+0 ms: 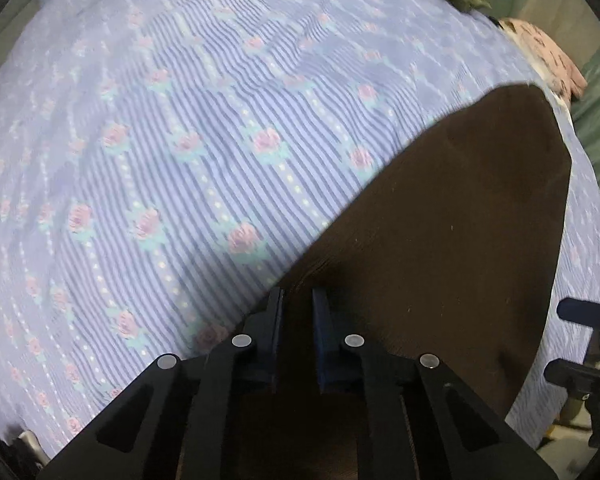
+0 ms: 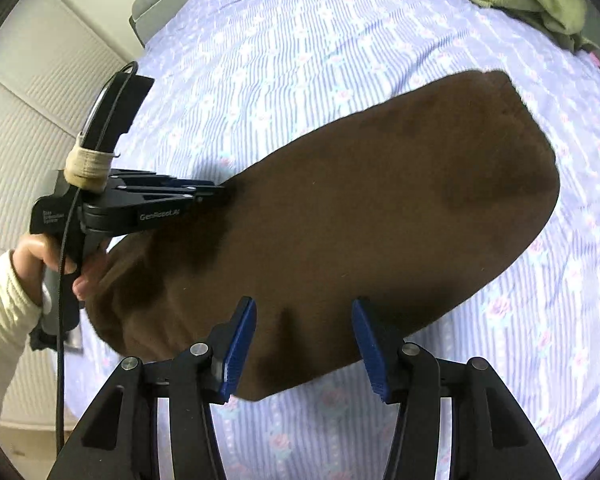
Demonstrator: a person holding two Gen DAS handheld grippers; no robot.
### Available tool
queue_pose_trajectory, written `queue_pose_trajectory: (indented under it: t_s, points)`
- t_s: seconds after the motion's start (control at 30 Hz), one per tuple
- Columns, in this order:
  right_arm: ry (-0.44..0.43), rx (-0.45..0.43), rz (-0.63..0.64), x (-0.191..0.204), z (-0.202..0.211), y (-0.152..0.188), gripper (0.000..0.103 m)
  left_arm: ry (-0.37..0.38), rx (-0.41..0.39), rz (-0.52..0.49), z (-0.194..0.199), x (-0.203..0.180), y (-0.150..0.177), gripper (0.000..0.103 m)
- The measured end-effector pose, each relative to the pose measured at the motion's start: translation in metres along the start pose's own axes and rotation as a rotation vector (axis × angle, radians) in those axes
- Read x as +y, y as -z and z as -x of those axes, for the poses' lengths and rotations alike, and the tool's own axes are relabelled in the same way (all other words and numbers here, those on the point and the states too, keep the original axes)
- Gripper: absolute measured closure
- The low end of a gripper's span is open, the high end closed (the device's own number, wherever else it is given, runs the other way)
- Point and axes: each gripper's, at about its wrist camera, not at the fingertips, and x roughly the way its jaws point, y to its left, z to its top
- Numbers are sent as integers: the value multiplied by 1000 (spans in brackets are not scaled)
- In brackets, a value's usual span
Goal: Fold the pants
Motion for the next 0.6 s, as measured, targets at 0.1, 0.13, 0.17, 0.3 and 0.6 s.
queue_pose_trajectory:
  t_s: [0.1, 0.13, 0.17, 0.3, 0.6]
  points:
    - [7, -6, -1, -2, -2, 0, 52, -21, -11, 12, 0, 2, -2, 89]
    - [14, -5, 0, -3, -2, 0, 52, -22, -3, 9, -2, 2, -3, 88]
    - [19, -7, 3, -4, -3, 4, 52, -26, 6, 6, -3, 1, -3, 87]
    - [77, -68, -3, -19, 13, 5, 51, -53, -53, 58, 18, -5, -8, 72]
    - [223, -311, -194, -106, 64, -19, 35, 126, -285, -63, 76, -84, -54, 72]
